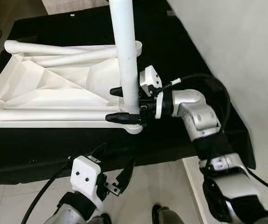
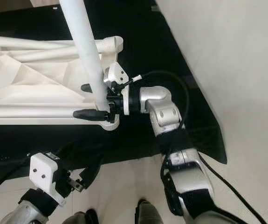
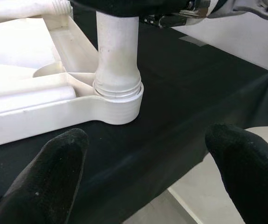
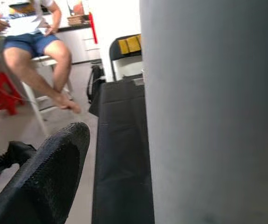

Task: Building children table

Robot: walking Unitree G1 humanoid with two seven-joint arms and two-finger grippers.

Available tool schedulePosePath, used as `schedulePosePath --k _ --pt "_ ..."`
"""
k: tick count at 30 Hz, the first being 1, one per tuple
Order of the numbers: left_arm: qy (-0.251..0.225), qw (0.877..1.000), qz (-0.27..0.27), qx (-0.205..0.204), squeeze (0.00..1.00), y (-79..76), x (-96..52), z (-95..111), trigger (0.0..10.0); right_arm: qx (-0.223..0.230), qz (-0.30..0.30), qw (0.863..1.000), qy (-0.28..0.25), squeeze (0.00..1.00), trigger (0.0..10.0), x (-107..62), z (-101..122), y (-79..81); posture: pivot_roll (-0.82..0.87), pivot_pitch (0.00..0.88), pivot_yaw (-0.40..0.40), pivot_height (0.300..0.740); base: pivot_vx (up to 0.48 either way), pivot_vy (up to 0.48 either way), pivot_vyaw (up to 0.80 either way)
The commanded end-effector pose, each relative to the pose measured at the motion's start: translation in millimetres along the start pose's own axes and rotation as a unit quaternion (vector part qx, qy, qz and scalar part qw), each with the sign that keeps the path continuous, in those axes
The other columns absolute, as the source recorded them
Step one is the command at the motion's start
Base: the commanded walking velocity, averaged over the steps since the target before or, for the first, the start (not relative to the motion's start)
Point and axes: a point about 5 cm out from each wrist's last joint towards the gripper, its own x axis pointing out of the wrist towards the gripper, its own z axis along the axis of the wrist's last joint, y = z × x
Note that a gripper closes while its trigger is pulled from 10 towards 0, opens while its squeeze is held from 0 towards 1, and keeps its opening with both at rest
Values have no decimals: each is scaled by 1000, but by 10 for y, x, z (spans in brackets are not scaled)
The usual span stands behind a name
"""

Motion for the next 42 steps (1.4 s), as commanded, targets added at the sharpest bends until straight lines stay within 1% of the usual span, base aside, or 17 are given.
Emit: schedulePosePath --k 1,6,7,8,16,24,25,26,27,28,29,30,33,36,39,40,42 --pt "1 1000 1 1 0 -14 -28 11 10000 -3 46 999 -8 0 10000 125 20 51 49 271 22 740 0 0 0" --pt "1 1000 2 1 0 -11 -35 24 10000 4 76 997 -6 0 10000 130 29 -15 68 279 30 740 0 0 0" --pt "1 1000 3 1 0 -11 -36 26 10000 4 82 997 -6 0 3059 127 29 -30 68 279 30 740 0 0 0" --pt "2 1000 2 1 0 -14 -40 28 10000 7 92 996 -7 0 0 115 13 -38 95 280 31 740 0 0 0" --pt "3 1000 2 2 0 -20 -45 29 10000 7 90 996 -12 0 0 36 -22 -58 91 276 32 740 0 0 0" --pt "2 1000 1 1 0 -16 -30 25 10000 -16 -18 1000 -5 0 0 -193 -149 -75 76 277 29 740 0 0 0" --pt "2 1000 2 1 0 -1 -30 25 10000 7 -270 961 61 0 0 -321 -448 -26 56 281 23 740 0 0 0" --pt "2 1000 2 1 0 -1 -30 25 10000 7 -270 961 61 0 0 -321 -448 -26 56 281 23 740 0 0 0" --pt "2 1000 2 2 0 13 -33 23 10000 45 -460 884 74 0 0 -454 -585 114 42 284 25 740 0 0 0" --pt "2 1000 1 2 0 23 -29 24 10000 77 -529 839 100 0 0 -504 -709 367 45 281 38 740 0 0 0" --pt "2 1000 1 2 0 23 -29 24 10000 77 -529 839 100 0 0 -504 -709 367 45 281 38 740 0 0 0" --pt "2 1000 0 2 0 30 -23 22 10000 87 -570 810 107 0 0 -543 -739 527 49 281 40 740 0 0 0" --pt "4 1000 -3 4 0 43 -15 0 10000 86 -552 825 84 0 0 -320 -681 599 36 261 59 740 0 0 0" --pt "7 1000 -6 6 0 68 4 -26 10000 78 -534 840 46 0 0 -50 -584 422 52 243 59 740 0 0 0" --pt "7 1000 -6 6 0 74 9 -29 10000 80 -532 842 40 0 0 -4 -572 379 54 243 59 740 0 0 0" --pt "8 1000 -3 8 0 86 5 -30 10000 78 -526 846 39 0 10000 43 -537 367 56 242 59 740 0 0 0" --pt "8 1000 0 10 0 94 0 -30 10000 77 -523 848 40 0 10000 69 -511 374 56 242 59 740 0 0 0"
